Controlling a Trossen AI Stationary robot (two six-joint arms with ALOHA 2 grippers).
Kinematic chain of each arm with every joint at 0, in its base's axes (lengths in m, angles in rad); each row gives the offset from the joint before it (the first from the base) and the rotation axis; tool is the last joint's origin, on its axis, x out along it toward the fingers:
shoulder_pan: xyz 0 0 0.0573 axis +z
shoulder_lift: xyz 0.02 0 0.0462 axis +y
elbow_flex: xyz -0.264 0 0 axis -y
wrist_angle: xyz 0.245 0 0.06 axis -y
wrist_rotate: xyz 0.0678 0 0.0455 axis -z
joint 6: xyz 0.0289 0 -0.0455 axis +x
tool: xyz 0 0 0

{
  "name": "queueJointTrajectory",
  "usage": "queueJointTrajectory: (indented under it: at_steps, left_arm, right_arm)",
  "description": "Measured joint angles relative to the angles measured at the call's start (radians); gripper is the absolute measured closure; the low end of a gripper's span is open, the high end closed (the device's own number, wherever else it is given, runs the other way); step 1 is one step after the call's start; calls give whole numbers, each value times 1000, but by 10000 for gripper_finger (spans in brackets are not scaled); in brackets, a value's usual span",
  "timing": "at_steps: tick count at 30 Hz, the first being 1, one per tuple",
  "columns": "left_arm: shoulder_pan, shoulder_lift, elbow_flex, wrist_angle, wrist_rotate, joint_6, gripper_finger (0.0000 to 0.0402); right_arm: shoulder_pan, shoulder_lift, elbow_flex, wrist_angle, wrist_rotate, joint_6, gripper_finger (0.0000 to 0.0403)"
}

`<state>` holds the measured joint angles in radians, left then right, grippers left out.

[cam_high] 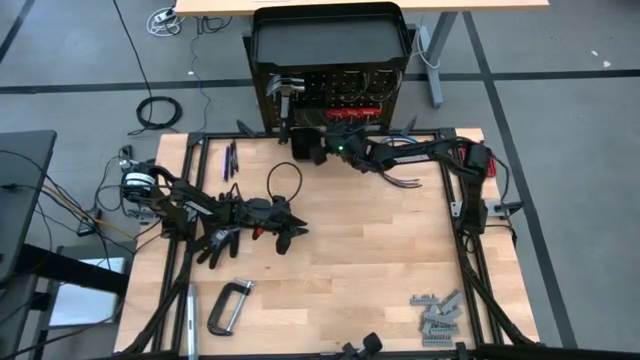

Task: Hang tools onto peg board
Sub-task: Hang the red allen wrench on the peg board

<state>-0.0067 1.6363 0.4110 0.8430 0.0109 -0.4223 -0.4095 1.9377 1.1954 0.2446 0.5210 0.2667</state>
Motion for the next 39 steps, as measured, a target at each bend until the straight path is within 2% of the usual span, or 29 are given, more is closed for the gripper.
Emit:
queueJointTrajectory:
  at_steps: [8, 20, 24, 39]
  left_arm:
    - [0, 0, 0, -4, -31, 28, 277]
    - [0, 0, 0, -3, -105, 29, 277]
    - [0, 0, 0, -4, -108, 29, 277]
    - [0, 0, 0, -4, -113, 27, 277]
  right_arm:
    - [-38, 73, 49, 43, 66, -76, 401]
    - [-62, 74, 49, 60, 21, -197, 400]
    - [-65, 74, 49, 65, -22, -168, 400]
    - [-85, 74, 49, 65, -43, -132, 390]
